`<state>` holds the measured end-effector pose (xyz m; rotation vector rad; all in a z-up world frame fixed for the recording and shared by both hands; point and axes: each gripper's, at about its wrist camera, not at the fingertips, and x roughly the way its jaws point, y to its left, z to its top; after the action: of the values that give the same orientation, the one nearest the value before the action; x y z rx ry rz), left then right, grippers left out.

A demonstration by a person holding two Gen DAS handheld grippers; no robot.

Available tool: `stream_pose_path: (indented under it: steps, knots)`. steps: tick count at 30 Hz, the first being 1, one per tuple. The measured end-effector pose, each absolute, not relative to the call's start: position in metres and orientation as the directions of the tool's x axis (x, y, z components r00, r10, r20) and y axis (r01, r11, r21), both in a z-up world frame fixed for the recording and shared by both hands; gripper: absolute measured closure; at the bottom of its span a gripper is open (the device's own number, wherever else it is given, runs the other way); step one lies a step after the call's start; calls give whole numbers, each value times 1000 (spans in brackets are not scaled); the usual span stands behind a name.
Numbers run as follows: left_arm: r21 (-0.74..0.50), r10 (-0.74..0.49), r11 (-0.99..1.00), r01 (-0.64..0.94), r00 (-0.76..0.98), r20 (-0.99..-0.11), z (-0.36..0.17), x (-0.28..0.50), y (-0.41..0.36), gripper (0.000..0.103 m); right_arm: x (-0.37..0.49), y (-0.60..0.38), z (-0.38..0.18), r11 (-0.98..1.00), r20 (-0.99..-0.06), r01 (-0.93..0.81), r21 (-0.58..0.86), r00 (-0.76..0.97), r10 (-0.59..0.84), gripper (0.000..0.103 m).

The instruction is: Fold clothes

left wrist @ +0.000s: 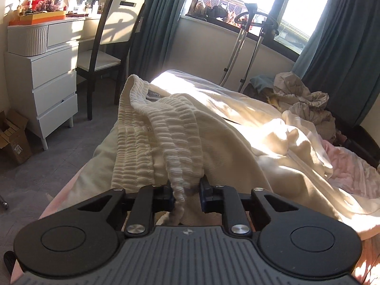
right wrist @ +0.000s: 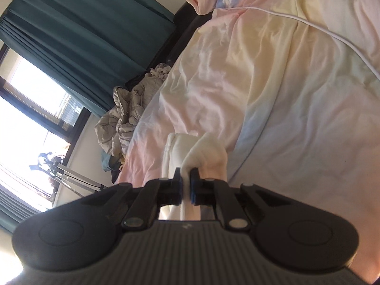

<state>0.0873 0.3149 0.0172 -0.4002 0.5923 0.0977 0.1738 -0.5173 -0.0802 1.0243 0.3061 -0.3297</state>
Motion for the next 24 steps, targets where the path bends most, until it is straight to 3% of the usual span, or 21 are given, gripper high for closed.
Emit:
stream_pose_path:
  steps: [3, 7, 11, 14, 17, 21, 24]
  knots:
    - [-479, -110, 861, -168, 859, -499, 46, 73, 326, 83, 168, -516, -57, 553, -272, 312, 772, 949, -157, 97]
    - [-656, -164, 726, -207, 874, -457, 57, 52, 351, 84, 159, -524, -40, 581, -207, 293, 759, 955, -211, 97]
    - [-687, -160, 667, -288, 846, -509, 37, 35, 365, 83, 151, -549, -63, 423, -357, 448, 788, 892, -278, 98]
    - [-678, -174, 651, -340, 803, -570, 7, 28, 368, 83, 146, -567, -95, 298, -485, 538, 788, 842, -238, 98]
    - [-643, -161, 675, -363, 777, -608, -15, 23, 366, 81, 152, -570, -114, 297, -581, 617, 728, 787, -209, 98]
    - [-606, -131, 709, -360, 778, -614, -21, 17, 362, 76, 154, -568, -128, 281, -627, 655, 701, 754, -194, 98]
    - [-535, -79, 756, -377, 758, -647, -16, 12, 353, 61, 154, -565, -123, 312, -632, 662, 681, 747, -205, 93]
